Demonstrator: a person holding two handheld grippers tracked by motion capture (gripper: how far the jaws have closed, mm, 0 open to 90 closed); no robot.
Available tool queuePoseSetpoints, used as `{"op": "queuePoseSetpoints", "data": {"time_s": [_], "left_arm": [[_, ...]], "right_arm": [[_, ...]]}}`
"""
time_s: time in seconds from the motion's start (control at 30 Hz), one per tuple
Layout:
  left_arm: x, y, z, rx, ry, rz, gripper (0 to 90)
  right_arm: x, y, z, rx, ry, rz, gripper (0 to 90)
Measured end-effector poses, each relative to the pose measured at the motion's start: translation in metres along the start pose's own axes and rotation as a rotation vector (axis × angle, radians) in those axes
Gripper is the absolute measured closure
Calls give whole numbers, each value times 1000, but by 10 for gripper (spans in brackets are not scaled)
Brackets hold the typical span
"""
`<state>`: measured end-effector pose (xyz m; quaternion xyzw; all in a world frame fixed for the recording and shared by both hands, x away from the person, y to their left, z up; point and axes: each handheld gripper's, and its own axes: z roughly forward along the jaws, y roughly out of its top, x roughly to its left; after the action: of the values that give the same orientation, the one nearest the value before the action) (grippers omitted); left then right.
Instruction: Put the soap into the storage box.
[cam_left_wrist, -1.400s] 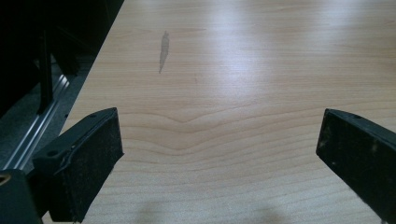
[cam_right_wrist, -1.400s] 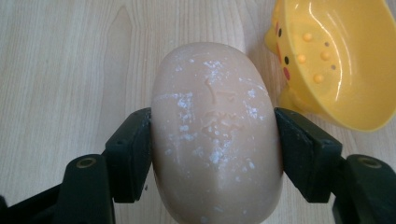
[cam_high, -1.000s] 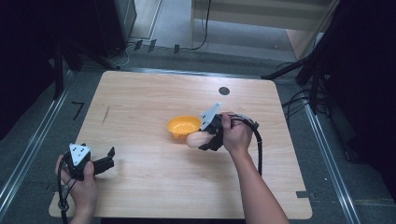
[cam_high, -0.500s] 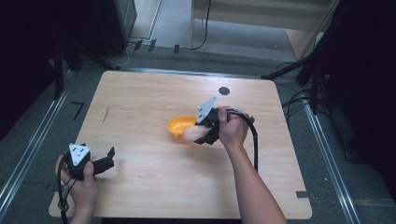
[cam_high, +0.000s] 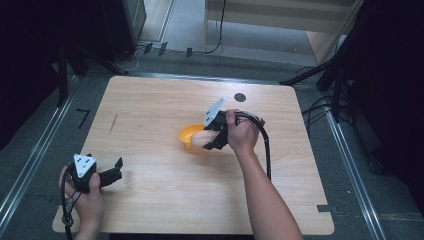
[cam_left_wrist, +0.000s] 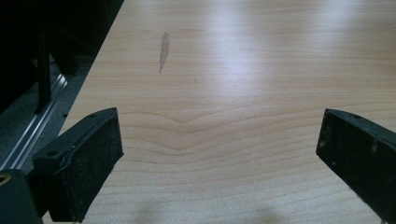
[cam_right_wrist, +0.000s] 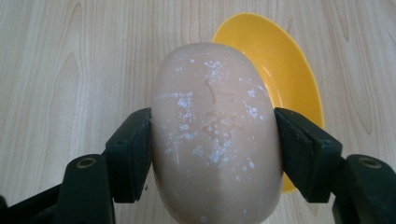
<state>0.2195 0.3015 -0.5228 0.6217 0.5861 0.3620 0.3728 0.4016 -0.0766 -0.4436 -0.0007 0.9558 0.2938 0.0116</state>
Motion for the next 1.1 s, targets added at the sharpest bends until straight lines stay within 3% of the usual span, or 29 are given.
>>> {"op": "queuePoseSetpoints", "data": {"time_s": [0.33,1.1], "left_arm": [[0,0,0,-3,-1,-7,7],[1,0,0,-3,-6,-13,7]], "right_arm": [[-15,5,7,-10,5,8,332],[-34,14,25,32,8,12,331]]}}
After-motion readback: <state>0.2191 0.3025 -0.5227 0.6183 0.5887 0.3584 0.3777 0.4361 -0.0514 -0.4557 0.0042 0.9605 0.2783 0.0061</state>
